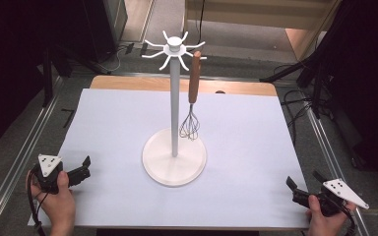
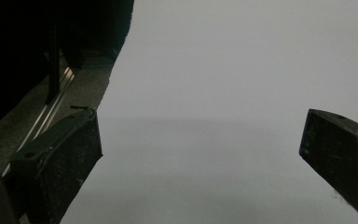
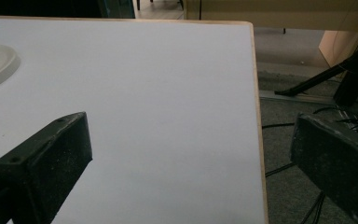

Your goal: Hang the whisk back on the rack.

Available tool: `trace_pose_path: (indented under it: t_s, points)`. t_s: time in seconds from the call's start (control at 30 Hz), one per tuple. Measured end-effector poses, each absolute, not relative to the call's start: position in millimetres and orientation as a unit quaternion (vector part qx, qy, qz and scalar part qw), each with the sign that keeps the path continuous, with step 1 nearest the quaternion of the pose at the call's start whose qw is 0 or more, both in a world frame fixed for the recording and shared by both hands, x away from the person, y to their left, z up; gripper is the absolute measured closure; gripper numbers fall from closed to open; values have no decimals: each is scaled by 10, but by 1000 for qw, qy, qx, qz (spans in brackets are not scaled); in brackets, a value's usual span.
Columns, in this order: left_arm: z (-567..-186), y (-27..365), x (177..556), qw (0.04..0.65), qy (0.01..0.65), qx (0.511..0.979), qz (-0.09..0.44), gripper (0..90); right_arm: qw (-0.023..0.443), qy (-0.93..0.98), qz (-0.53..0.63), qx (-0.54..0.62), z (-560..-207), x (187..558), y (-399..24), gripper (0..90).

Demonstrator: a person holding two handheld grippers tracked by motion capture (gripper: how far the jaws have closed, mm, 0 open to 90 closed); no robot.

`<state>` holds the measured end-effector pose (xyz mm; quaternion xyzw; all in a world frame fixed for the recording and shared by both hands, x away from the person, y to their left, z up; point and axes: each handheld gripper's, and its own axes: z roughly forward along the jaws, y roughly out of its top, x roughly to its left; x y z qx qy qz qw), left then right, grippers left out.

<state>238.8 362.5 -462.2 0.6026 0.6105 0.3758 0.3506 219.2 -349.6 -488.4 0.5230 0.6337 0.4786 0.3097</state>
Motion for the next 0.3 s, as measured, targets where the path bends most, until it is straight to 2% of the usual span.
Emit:
trace_pose_path:
  t_s: [0.3]
  points:
    - [-4622, 3624, 2388, 350, 611, 602, 376, 0, 307, 633, 482, 523, -4884, 2187, -3498, 0]
